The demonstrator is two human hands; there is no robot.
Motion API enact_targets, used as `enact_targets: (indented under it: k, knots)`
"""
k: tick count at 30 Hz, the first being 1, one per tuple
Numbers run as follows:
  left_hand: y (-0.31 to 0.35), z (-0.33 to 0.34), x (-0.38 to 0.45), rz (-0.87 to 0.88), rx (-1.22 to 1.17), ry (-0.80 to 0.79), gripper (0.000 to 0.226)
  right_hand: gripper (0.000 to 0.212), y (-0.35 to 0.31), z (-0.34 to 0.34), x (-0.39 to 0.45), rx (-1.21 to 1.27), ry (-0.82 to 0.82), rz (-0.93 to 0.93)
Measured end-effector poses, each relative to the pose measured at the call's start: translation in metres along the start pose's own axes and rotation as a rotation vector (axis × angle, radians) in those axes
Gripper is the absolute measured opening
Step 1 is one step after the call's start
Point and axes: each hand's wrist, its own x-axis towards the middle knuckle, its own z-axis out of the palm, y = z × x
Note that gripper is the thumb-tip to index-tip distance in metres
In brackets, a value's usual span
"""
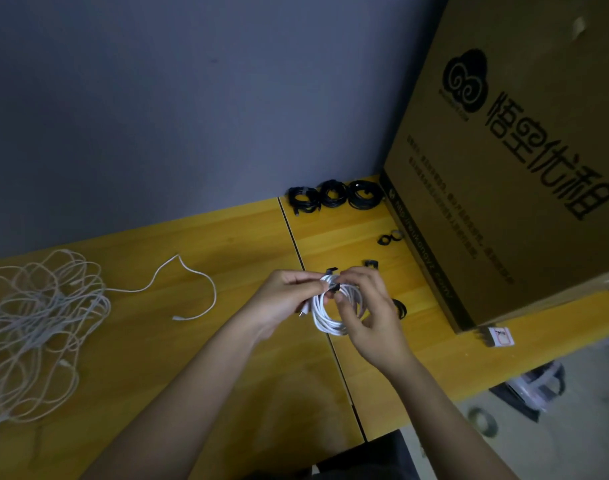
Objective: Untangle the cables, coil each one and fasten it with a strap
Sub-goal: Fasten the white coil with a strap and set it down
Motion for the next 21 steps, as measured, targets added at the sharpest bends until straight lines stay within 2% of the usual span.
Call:
enact_targets:
  k: [3, 8, 13, 16, 19, 21]
  knots:
    - [0.001, -0.004, -0.002, 0.017, 0.069, -0.026, 0.023, 0.006, -0.003, -0.003, 0.003, -0.026, 0.010, 0.006]
    - [0.002, -0.005, -0.008, 0.084, 0.206, -0.084, 0.023, 0.006, -0.012, -0.001, 0.010, 0.001, 0.063, 0.068]
    - [0.000, -0.009, -0.010, 0.121, 0.297, -0.114, 0.018, 0.020, -0.019, 0.005, 0.010, 0.160, 0.124, 0.271]
    - [0.000, -0.012, -0.011, 0.143, 0.296, -0.126, 0.018, 0.018, -0.019, 0.005, 0.012, 0.228, 0.107, 0.330]
    - [-0.002, -0.012, -0.011, 0.200, 0.312, -0.153, 0.022, 0.034, -0.019, 0.002, 0.016, 0.405, 0.087, 0.428]
    - [-0.006, -0.012, -0.011, 0.254, 0.384, -0.143, 0.023, 0.030, -0.017, 0.000, 0.018, 0.384, 0.038, 0.439]
